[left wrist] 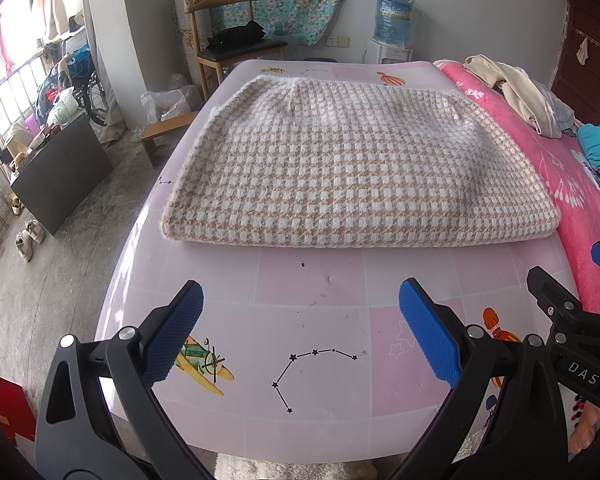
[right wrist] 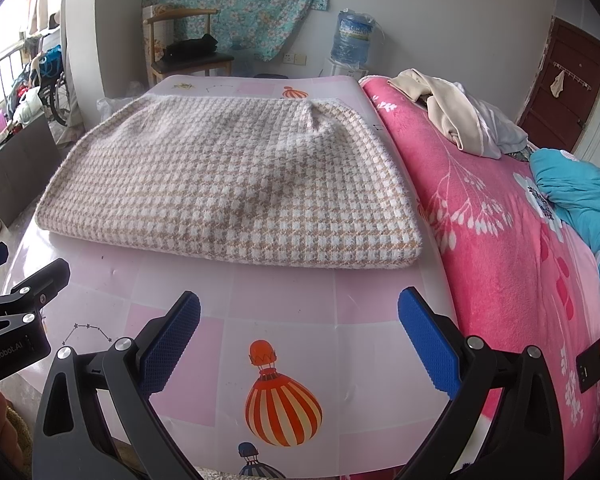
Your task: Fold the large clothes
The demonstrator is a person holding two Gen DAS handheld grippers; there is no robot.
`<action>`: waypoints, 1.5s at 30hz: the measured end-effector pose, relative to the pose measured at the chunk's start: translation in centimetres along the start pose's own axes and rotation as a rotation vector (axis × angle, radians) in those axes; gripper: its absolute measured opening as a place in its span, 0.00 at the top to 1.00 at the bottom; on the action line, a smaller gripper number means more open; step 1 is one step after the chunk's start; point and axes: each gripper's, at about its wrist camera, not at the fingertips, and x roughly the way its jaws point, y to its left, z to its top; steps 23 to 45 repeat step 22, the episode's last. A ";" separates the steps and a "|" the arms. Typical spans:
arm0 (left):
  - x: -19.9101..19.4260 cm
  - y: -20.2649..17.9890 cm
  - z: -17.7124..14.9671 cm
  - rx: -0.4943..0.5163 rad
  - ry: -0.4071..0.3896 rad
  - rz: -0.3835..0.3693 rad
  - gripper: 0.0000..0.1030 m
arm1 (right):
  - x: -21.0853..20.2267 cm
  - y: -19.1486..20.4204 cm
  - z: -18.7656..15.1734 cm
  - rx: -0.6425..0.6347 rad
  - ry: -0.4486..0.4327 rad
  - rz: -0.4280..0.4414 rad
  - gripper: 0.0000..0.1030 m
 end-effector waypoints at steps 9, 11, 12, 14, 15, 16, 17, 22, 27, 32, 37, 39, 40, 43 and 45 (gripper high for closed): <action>0.0 0.0 0.0 0.000 0.000 0.001 0.08 | 0.0 0.0 0.0 -0.001 0.000 0.000 0.06; 0.0 0.1 0.0 0.000 -0.001 0.002 0.08 | 0.0 -0.1 0.0 -0.001 0.000 0.001 0.06; 0.0 0.0 0.0 0.001 0.000 0.001 0.08 | 0.0 -0.1 0.0 -0.001 0.000 0.000 0.06; 0.0 0.1 0.0 0.000 0.000 0.001 0.08 | 0.0 -0.1 0.0 -0.001 0.001 0.001 0.06; 0.0 0.0 0.0 0.001 0.001 0.000 0.08 | 0.0 -0.1 0.0 -0.001 0.000 0.001 0.06; 0.0 0.1 0.0 0.001 0.000 0.001 0.08 | 0.0 -0.1 0.0 -0.001 0.000 0.000 0.06; 0.0 0.2 0.0 0.001 -0.001 0.003 0.08 | 0.0 -0.1 0.0 -0.002 0.000 0.001 0.06; 0.0 0.1 0.0 0.001 -0.001 0.005 0.08 | 0.0 -0.1 0.0 -0.002 0.001 0.001 0.06; 0.0 0.1 0.0 0.001 -0.001 0.005 0.08 | 0.0 -0.1 0.0 -0.002 0.001 0.001 0.06; 0.0 0.1 0.0 0.001 -0.001 0.005 0.08 | 0.0 -0.1 0.0 -0.002 0.001 0.001 0.06; 0.0 0.1 0.0 0.001 -0.001 0.005 0.08 | 0.0 -0.1 0.0 -0.002 0.001 0.001 0.06; 0.0 0.1 0.0 0.001 -0.001 0.005 0.08 | 0.0 -0.1 0.0 -0.002 0.001 0.001 0.06; 0.0 0.1 0.0 0.001 -0.001 0.005 0.08 | 0.0 -0.1 0.0 -0.002 0.001 0.001 0.06; 0.0 0.1 0.0 0.001 -0.001 0.005 0.08 | 0.0 -0.1 0.0 -0.002 0.001 0.001 0.06; 0.0 0.1 0.0 0.001 -0.001 0.005 0.08 | 0.0 -0.1 0.0 -0.002 0.001 0.001 0.06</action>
